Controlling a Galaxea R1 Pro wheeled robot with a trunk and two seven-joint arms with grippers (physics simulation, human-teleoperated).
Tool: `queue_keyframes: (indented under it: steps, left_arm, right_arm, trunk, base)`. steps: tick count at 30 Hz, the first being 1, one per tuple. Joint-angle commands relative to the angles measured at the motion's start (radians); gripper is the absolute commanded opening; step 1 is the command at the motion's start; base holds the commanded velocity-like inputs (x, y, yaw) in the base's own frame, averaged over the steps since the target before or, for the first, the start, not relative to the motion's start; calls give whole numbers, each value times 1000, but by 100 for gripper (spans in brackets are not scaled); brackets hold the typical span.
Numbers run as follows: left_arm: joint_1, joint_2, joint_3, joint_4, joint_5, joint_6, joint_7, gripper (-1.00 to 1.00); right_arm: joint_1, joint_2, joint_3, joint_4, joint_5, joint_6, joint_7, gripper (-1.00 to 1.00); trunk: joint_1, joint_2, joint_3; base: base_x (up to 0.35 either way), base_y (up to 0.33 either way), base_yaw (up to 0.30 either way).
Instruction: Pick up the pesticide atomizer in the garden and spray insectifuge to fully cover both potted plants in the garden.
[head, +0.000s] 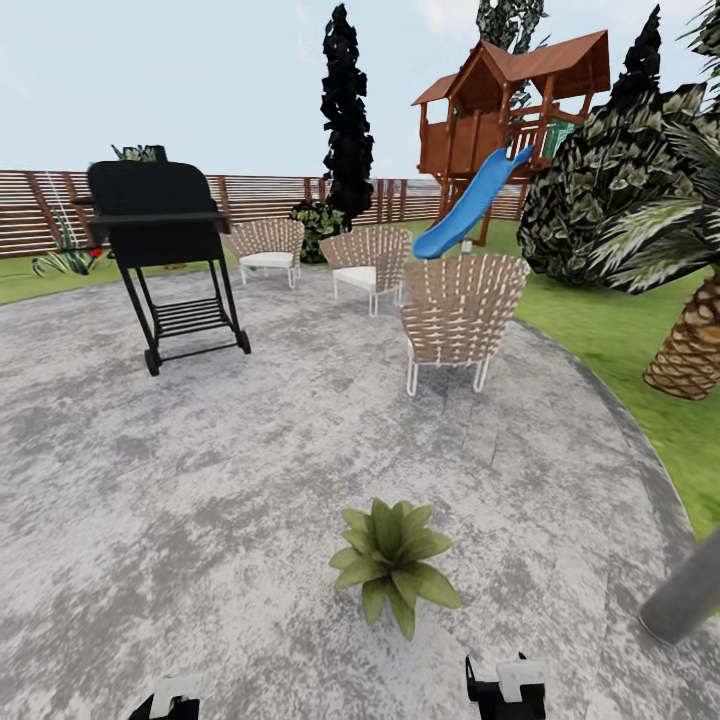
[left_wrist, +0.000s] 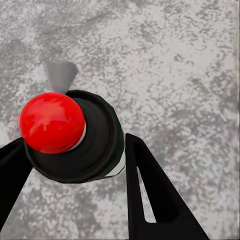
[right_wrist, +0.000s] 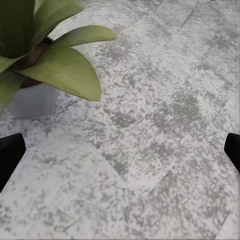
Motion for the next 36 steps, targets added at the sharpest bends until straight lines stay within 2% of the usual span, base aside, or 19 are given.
queue_keyframes:
  steps: [1, 9, 17, 22, 27, 30, 32, 34, 35, 36]
  left_arm:
    - [-1, 0, -8, 1, 9, -3, 3, -100]
    - [-1, 1, -7, 0, 9, -4, 3, -100]
    - [-1, 1, -7, 0, 8, -5, 3, -100]
    - [-1, 0, -8, 0, 5, -4, 2, -100]
    - [-14, -6, -53, -73, -30, 9, -18, -100]
    - [-21, -2, -71, -131, -53, 49, -70, -100]
    - [-34, 1, -74, -160, -59, 94, -124, -100]
    - [-65, 5, -74, -189, -67, 163, -218, -100]
    - [-109, 17, -75, -197, -78, 213, -303, -100]
    - [-126, 27, -75, -198, -87, 239, -338, -100]
  right_arm:
    - [-1, 0, 2, 1, 9, 0, -10, 100]
    - [-1, -1, 2, 1, 10, 1, -11, 100]
    - [-1, -1, 2, 31, 11, 3, -10, 100]
    - [23, -1, 2, 32, 11, 3, -10, 100]
    - [38, -1, 2, 32, 10, 2, -11, 100]
    - [38, -9, 1, 30, 10, 2, -11, 100]
    - [39, -29, 0, 29, 9, 2, -10, 100]
    - [38, -62, -3, 28, 7, 2, -9, 100]
    - [38, -94, -6, 12, 6, 2, -9, 100]
    - [38, -104, -6, -15, 6, 2, -8, 100]
  trunk:
    - [0, 0, -1]
    - [0, 0, -1]
    - [0, 0, -1]
    - [0, 0, -1]
    - [0, 0, -1]
    - [0, 0, -1]
    - [0, 0, -1]
    - [0, 0, -1]
    - [0, 0, -1]
    - [0, 0, -1]
  base:
    - [233, -160, 0]
    - [216, -147, 0]
    - [21, -13, 0]
    - [0, 0, 0]
    - [0, 0, 0]
    - [0, 0, 0]
    - [0, 0, 0]
    - [0, 0, 0]
    - [0, 0, 0]
    - [0, 0, 0]
